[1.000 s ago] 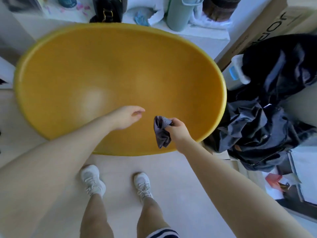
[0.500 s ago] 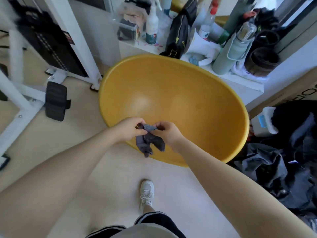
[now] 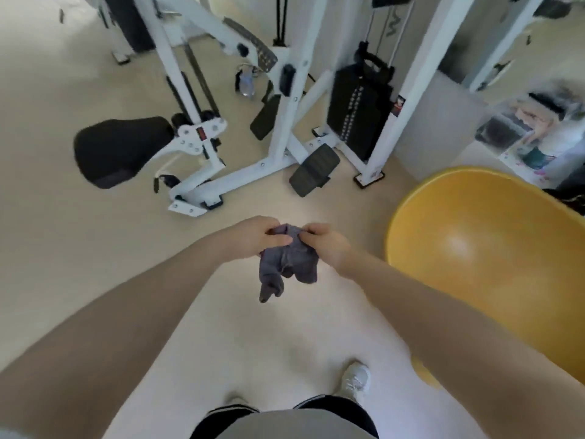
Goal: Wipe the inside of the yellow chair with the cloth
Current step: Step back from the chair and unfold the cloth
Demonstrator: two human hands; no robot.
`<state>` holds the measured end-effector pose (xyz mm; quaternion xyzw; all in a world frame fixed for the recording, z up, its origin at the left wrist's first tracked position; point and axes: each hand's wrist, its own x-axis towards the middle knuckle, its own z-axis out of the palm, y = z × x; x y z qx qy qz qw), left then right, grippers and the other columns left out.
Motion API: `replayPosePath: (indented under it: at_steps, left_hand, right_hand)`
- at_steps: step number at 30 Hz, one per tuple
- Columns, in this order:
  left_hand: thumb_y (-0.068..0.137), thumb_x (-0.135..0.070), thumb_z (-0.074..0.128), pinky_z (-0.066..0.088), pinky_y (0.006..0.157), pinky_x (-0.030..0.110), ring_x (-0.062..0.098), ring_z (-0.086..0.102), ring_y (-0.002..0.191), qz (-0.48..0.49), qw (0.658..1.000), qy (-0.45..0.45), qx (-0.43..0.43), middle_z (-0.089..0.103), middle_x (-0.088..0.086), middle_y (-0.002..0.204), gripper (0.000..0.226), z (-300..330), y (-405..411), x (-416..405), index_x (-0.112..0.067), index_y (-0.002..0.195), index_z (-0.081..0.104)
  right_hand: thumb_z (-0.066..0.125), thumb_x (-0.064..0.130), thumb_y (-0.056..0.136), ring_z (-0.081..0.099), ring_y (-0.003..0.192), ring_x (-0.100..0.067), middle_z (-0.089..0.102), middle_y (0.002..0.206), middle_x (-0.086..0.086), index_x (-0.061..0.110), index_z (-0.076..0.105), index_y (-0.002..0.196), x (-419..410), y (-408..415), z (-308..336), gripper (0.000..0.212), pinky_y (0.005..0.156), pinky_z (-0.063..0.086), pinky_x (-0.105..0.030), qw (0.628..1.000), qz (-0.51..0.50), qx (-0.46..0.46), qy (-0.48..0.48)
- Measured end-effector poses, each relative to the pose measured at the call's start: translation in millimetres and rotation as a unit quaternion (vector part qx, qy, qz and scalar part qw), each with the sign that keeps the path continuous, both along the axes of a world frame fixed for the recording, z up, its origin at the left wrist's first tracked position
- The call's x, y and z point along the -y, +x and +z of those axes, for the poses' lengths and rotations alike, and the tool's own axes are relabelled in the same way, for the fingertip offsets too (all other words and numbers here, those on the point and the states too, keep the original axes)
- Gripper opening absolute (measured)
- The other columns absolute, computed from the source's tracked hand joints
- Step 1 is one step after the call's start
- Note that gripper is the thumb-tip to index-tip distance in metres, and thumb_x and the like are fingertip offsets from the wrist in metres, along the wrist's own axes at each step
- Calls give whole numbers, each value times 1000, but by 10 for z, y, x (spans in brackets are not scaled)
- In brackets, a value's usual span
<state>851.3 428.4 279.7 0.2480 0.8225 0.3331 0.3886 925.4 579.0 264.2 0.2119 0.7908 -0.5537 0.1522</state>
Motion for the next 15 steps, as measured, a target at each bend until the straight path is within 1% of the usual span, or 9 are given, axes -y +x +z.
replayPosePath:
  at_steps: [2, 3, 5, 6, 8, 9, 12, 13, 15]
  left_hand:
    - [85, -23, 66, 32, 50, 14, 10, 39, 60, 30, 999, -21, -7, 42, -2, 67, 27, 100, -108, 756, -11, 73, 45]
    - [82, -22, 68, 32, 53, 18, 10, 40, 62, 46, 998, -30, -10, 44, -2, 69, 25, 125, -158, 1106, -11, 76, 46]
    - [83, -10, 65, 34, 59, 22, 12, 44, 68, 93, 995, -33, -3, 49, 0, 74, 14, 148, -243, 1715, -9, 84, 51]
    - [83, -4, 63, 37, 62, 23, 13, 47, 71, 119, 993, -27, 0, 52, 1, 78, 12, 154, -280, 1970, -8, 90, 54]
    - [83, 0, 60, 41, 68, 25, 16, 51, 77, 162, 987, -18, -7, 56, 2, 84, 17, 152, -369, 2368, -8, 97, 57]
    - [83, 0, 58, 42, 70, 26, 16, 52, 79, 180, 983, -16, -12, 57, 1, 85, 16, 138, -419, 2520, -10, 96, 57]
    - [87, -4, 55, 41, 67, 25, 16, 52, 78, 240, 971, -10, -10, 58, 1, 83, 10, 89, -643, 2831, -13, 89, 58]
    - [88, -6, 54, 41, 65, 25, 17, 52, 77, 259, 966, -9, -10, 58, 2, 83, 9, 66, -743, 2911, -14, 88, 58]
    - [90, -7, 51, 42, 60, 25, 17, 51, 74, 295, 955, 1, -8, 57, 1, 80, 10, 39, -976, 3063, -15, 88, 56]
  right_hand:
    - [49, 6, 94, 44, 59, -12, 50, 63, 1, 15, 53, 66, 617, -281, 32, 30, 50, 34, -15, 999, 42, -9, -33]
    - [49, 5, 93, 44, 60, -13, 50, 63, 0, 16, 53, 65, 906, -407, 57, 30, 54, 35, -18, 997, 66, -9, -46]
    - [49, 5, 92, 44, 63, -16, 50, 64, -2, 15, 53, 65, 1417, -625, 102, 29, 60, 36, -25, 993, 100, -5, -57]
    - [49, 5, 92, 43, 61, -16, 49, 63, -3, 15, 53, 65, 1636, -721, 128, 29, 59, 36, -26, 992, 107, -2, -61]
    - [48, 9, 94, 43, 58, -14, 48, 61, -2, 16, 50, 64, 1998, -908, 174, 31, 57, 39, -26, 992, 104, 13, -76]
    - [46, 13, 96, 46, 59, -14, 49, 63, -2, 17, 49, 65, 2142, -1002, 186, 31, 59, 44, -28, 991, 102, 28, -82]
    - [44, 22, 98, 55, 73, -20, 58, 77, -3, 17, 57, 79, 2462, -1359, 169, 23, 74, 53, -39, 990, 110, 61, -71]
    - [43, 23, 98, 56, 75, -21, 59, 81, -4, 16, 58, 86, 2559, -1493, 153, 20, 74, 53, -39, 989, 109, 69, -68]
    - [42, 20, 97, 56, 69, -20, 60, 79, -5, 13, 58, 93, 2763, -1813, 84, 18, 65, 53, -34, 988, 92, 95, -74]
